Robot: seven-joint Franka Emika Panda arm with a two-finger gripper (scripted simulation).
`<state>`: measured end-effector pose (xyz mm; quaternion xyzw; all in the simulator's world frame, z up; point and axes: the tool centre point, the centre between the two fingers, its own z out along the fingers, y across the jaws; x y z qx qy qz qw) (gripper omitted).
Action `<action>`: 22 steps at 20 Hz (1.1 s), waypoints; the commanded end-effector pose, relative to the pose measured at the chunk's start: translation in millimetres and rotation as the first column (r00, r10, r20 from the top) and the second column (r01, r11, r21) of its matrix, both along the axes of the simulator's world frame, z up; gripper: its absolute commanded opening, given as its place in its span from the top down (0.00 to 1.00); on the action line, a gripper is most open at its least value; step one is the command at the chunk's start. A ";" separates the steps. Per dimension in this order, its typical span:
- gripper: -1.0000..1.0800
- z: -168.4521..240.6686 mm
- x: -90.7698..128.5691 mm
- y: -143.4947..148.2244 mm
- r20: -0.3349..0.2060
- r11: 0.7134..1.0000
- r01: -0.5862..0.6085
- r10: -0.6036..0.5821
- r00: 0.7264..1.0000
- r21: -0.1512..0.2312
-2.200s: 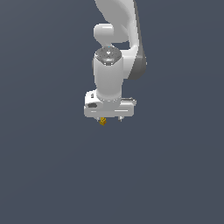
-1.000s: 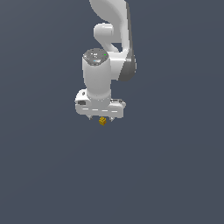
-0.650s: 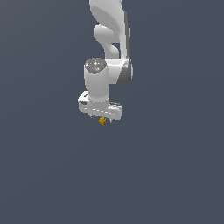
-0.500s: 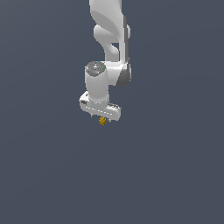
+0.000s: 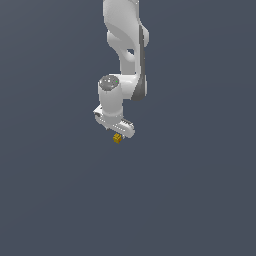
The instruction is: Pick up the object and move it to a goal position.
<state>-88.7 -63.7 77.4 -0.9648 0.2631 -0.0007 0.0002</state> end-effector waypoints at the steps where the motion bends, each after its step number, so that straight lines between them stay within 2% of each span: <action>1: 0.04 -3.8 -4.9 -0.8 -0.001 1.000 0.023 -0.023 1.000 0.000; 9: 0.04 -9.3 -6.0 -1.0 -0.002 1.000 0.027 -0.027 1.000 0.000; 22: 0.04 -54.4 -7.3 -1.1 -0.001 0.999 0.032 -0.032 0.999 0.000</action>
